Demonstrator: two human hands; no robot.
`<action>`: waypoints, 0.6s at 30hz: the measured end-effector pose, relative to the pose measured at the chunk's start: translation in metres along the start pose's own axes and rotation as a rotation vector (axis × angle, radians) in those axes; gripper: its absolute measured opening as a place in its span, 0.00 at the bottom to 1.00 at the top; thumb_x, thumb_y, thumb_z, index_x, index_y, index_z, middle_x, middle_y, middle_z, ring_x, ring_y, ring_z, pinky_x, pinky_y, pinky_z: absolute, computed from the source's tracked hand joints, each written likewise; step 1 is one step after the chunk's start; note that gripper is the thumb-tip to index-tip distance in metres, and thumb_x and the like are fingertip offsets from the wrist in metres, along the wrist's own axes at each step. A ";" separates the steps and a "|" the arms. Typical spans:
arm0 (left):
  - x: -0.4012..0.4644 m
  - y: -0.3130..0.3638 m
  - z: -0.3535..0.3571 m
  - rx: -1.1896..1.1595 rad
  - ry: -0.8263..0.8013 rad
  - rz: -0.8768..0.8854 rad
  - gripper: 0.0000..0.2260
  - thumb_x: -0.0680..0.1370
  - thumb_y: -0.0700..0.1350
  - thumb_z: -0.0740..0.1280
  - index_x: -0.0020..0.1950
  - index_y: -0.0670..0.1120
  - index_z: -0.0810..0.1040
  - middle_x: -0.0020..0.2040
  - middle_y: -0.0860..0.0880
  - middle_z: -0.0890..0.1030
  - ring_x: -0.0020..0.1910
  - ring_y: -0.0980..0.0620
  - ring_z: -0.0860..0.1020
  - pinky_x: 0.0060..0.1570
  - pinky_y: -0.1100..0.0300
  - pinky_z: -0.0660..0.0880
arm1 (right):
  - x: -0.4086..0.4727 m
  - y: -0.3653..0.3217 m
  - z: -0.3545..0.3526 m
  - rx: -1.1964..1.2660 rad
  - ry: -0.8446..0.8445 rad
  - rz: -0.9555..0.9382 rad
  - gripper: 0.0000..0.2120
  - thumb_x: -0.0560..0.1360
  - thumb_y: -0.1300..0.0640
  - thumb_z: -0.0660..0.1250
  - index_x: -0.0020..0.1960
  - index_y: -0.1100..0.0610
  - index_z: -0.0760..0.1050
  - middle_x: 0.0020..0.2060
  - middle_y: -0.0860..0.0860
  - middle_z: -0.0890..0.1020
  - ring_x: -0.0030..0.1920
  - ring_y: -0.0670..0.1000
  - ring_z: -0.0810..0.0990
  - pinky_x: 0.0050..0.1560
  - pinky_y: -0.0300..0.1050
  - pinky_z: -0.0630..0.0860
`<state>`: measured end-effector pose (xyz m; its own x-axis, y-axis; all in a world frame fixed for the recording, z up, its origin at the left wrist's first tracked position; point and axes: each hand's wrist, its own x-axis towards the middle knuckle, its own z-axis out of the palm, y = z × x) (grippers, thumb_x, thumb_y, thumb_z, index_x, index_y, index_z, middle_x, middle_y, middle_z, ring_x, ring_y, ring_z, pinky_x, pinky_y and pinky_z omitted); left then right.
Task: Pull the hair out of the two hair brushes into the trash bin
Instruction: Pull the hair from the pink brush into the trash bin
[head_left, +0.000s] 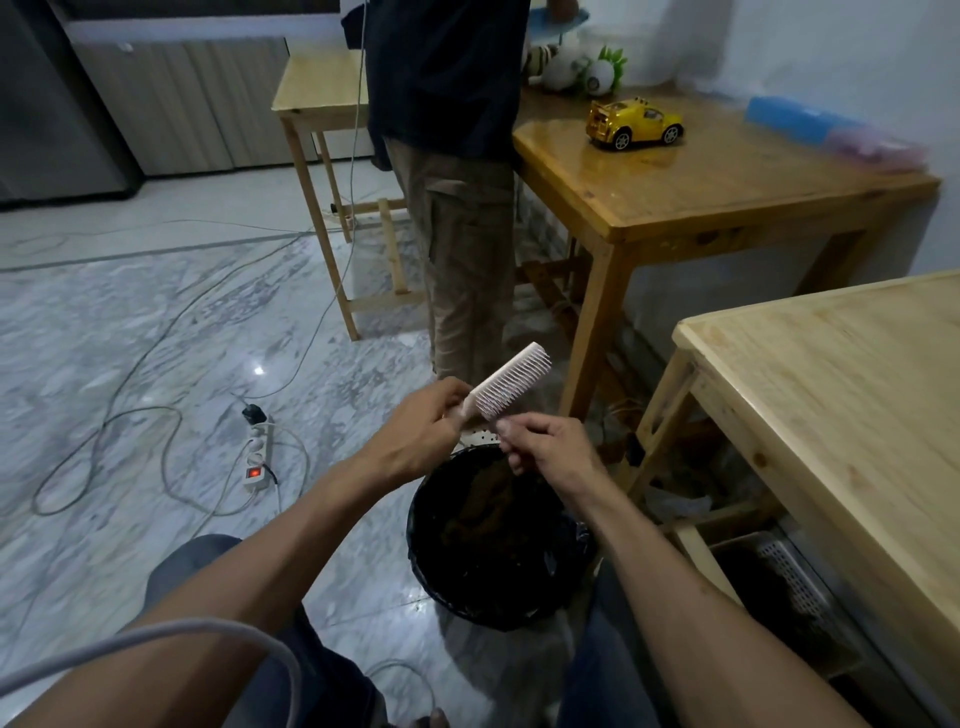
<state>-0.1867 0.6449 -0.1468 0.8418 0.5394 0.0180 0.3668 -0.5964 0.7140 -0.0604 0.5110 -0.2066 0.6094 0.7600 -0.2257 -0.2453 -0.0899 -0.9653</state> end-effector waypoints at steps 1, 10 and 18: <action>0.001 -0.004 -0.002 0.027 0.016 0.004 0.11 0.83 0.44 0.62 0.62 0.46 0.79 0.49 0.49 0.79 0.43 0.52 0.76 0.41 0.61 0.72 | 0.000 0.001 -0.001 0.000 0.037 -0.009 0.04 0.78 0.62 0.73 0.48 0.60 0.86 0.34 0.53 0.81 0.29 0.45 0.75 0.32 0.36 0.75; 0.001 -0.030 -0.004 0.122 0.080 -0.046 0.13 0.82 0.39 0.60 0.64 0.44 0.79 0.55 0.44 0.78 0.50 0.46 0.75 0.47 0.55 0.69 | -0.004 0.007 -0.013 -0.062 0.110 -0.009 0.06 0.80 0.64 0.69 0.47 0.60 0.84 0.34 0.52 0.80 0.32 0.45 0.75 0.34 0.33 0.76; 0.002 -0.028 0.001 0.113 0.084 -0.055 0.13 0.83 0.42 0.59 0.68 0.46 0.74 0.58 0.43 0.81 0.48 0.46 0.77 0.43 0.55 0.69 | 0.000 0.012 -0.017 -0.404 -0.027 0.209 0.19 0.78 0.73 0.65 0.61 0.56 0.83 0.56 0.52 0.80 0.49 0.52 0.87 0.46 0.44 0.85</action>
<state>-0.1955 0.6625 -0.1675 0.7849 0.6182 0.0425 0.4578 -0.6248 0.6325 -0.0504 0.4994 -0.2209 0.5574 0.7148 -0.4224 -0.0439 -0.4826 -0.8747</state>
